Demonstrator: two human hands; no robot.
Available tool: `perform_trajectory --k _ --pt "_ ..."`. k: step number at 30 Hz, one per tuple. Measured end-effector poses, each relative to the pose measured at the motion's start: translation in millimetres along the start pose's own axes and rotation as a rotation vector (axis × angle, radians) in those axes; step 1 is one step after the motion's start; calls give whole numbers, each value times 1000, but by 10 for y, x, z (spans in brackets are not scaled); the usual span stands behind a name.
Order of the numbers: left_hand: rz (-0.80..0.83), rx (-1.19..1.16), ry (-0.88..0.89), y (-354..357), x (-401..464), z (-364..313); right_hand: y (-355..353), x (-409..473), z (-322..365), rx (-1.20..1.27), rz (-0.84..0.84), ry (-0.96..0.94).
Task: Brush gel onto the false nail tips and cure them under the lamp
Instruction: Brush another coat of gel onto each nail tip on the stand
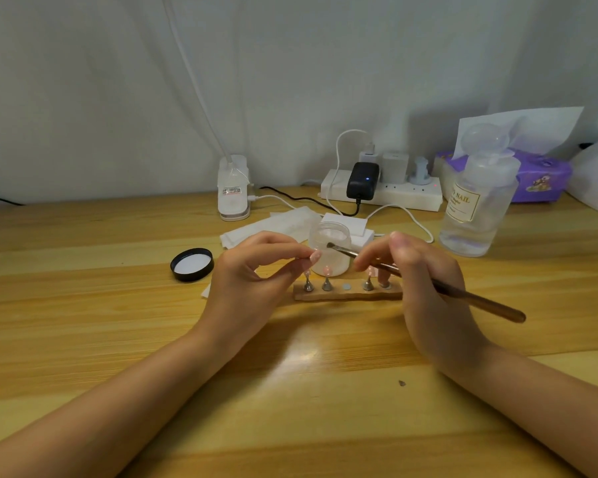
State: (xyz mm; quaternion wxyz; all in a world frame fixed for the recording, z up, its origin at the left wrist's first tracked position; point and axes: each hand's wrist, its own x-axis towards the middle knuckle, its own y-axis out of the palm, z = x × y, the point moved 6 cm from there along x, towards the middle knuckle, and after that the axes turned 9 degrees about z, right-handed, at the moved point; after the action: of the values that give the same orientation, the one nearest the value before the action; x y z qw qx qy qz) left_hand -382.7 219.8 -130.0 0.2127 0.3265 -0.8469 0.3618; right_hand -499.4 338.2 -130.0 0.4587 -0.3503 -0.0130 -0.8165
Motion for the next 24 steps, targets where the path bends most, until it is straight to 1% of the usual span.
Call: perform_trajectory --k 5,7,9,11,13,15,17,19,22,24 --pt "-9 6 14 -10 2 -8 95 -5 110 -133 80 -149" --pt "-8 0 5 -9 2 -2 73 -3 80 -128 65 -109" --pt "-6 -1 -7 -7 -1 6 24 6 19 -64 21 -23" --pt "-3 1 -13 -1 0 5 -9 10 -15 -10 -11 19" --pt "-5 5 -15 2 4 0 7 8 19 -34 3 -18" --pt "-7 6 -7 -1 9 -7 56 -3 84 -109 42 -96" --pt "-3 7 4 -4 3 -19 83 -8 102 -148 67 -117" --pt "-3 4 3 -9 -3 -19 68 0 59 -124 59 -72" --pt "0 8 2 -8 -4 -17 -6 15 -36 -4 -11 38" --pt "4 -8 5 -7 -4 -27 -31 23 -60 26 -35 70"
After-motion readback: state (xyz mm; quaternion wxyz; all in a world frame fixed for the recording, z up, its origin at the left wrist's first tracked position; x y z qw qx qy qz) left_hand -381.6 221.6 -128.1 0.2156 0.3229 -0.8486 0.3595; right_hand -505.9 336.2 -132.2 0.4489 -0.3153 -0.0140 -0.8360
